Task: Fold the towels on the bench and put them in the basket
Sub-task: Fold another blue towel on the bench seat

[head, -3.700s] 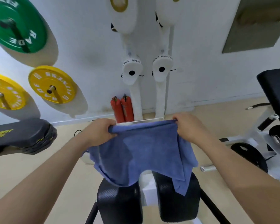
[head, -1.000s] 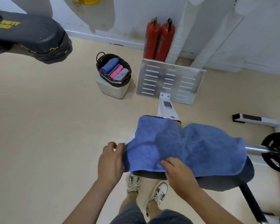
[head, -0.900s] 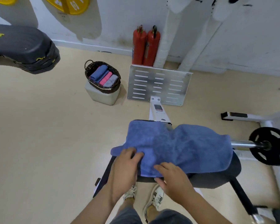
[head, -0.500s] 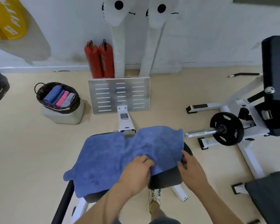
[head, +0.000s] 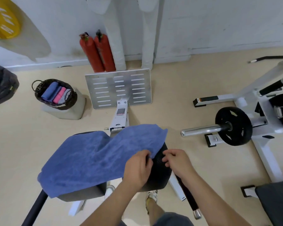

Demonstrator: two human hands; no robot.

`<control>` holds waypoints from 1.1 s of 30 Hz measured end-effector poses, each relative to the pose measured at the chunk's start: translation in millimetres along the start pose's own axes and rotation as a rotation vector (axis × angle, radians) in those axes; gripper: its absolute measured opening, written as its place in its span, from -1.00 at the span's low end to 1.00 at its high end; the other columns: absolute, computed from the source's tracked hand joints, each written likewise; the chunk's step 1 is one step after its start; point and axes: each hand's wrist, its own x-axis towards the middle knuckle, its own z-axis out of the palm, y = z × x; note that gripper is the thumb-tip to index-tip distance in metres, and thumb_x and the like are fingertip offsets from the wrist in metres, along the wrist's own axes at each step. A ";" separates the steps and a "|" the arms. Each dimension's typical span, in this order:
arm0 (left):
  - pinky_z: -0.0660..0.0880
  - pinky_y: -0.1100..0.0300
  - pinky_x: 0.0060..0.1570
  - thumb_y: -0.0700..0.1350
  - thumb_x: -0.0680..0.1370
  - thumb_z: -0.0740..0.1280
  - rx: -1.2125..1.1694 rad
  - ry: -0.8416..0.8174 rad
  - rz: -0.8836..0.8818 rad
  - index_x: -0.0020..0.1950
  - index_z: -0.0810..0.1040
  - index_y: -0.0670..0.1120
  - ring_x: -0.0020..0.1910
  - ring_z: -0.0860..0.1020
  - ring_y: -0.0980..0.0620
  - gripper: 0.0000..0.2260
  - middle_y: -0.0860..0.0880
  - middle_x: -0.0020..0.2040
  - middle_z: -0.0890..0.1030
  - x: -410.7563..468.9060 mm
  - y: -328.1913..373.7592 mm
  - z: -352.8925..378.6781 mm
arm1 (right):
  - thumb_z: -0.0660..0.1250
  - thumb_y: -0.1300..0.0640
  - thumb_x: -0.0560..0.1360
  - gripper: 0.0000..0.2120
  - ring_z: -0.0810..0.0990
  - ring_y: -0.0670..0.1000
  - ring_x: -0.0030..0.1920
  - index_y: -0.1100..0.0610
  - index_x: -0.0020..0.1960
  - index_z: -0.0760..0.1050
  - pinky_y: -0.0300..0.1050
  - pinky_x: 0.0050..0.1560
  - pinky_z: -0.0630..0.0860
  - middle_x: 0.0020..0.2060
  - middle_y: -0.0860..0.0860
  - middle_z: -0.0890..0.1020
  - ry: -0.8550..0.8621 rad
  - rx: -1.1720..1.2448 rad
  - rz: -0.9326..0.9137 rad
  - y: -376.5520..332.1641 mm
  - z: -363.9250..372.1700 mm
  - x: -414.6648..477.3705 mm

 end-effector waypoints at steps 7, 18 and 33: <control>0.28 0.22 -0.38 -0.01 0.61 0.17 -0.342 0.082 0.012 -0.35 0.27 0.10 -0.40 0.40 0.15 -0.68 0.09 -0.45 0.40 -18.3 10.6 -17.4 | 0.17 -0.10 0.60 -0.62 0.67 0.15 0.04 0.12 0.26 0.49 0.06 0.09 0.58 0.02 0.20 0.68 -0.403 0.956 0.290 -5.7 20.1 -17.9; 0.29 0.32 -0.40 0.04 0.59 0.16 -0.162 0.121 0.149 -0.05 0.49 0.05 -0.39 0.44 0.11 -0.85 0.12 -0.38 0.49 -55.0 -1.7 -23.2 | 0.33 0.30 0.46 -0.83 0.59 -0.01 -0.28 0.07 -0.03 0.59 -0.26 -0.34 0.50 -0.25 0.02 0.65 0.084 0.374 -0.104 -1.7 -23.6 0.5; 0.46 0.14 -0.11 0.13 0.48 0.27 0.062 -0.236 0.208 0.17 0.43 0.02 0.04 0.47 0.03 -0.68 0.06 0.05 0.51 -41.8 50.6 33.4 | 0.33 0.29 0.48 -0.85 0.63 0.16 -0.35 0.20 -0.25 0.43 -0.14 -0.43 0.51 -0.33 0.18 0.62 -0.028 0.065 0.041 44.7 -43.6 -3.5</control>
